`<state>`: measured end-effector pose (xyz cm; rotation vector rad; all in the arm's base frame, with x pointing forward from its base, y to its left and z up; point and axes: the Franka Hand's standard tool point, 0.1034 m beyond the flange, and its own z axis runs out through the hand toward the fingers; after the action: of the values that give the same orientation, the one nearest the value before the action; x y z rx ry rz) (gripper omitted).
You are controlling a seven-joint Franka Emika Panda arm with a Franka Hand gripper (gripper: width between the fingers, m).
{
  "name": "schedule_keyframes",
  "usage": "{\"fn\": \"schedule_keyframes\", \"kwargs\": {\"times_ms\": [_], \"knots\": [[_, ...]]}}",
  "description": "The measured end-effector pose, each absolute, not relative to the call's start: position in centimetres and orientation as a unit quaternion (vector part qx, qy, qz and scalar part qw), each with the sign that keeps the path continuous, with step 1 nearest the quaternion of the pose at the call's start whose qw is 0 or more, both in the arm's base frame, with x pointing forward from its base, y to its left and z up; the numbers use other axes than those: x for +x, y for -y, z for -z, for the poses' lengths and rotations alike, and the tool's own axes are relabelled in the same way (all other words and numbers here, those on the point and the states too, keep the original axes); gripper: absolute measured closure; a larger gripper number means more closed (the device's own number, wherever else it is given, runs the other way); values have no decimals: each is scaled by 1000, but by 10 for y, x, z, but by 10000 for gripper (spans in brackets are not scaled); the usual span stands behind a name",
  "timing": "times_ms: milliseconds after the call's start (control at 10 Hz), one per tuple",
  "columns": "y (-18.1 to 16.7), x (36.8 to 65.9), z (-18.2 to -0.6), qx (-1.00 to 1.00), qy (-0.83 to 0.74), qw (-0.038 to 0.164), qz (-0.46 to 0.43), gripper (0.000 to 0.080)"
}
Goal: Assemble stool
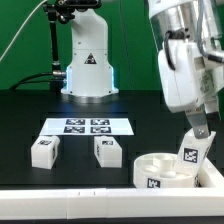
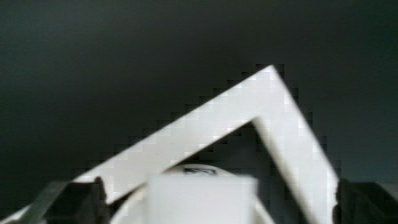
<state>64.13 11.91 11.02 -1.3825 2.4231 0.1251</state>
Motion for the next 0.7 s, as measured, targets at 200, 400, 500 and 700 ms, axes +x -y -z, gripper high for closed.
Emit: {"fn": "schedule_keyframes", "kwargs": {"times_ms": [200,400,500,700], "knots": [[-118,643,-115,-487,-854,176,-46,151],[-118,641,-112,-504,-845,170,-46,151],[-115,635,-107,-593,-790,148,-49,151],[-96,636,-112,-665,-730,155,-33,151]]}}
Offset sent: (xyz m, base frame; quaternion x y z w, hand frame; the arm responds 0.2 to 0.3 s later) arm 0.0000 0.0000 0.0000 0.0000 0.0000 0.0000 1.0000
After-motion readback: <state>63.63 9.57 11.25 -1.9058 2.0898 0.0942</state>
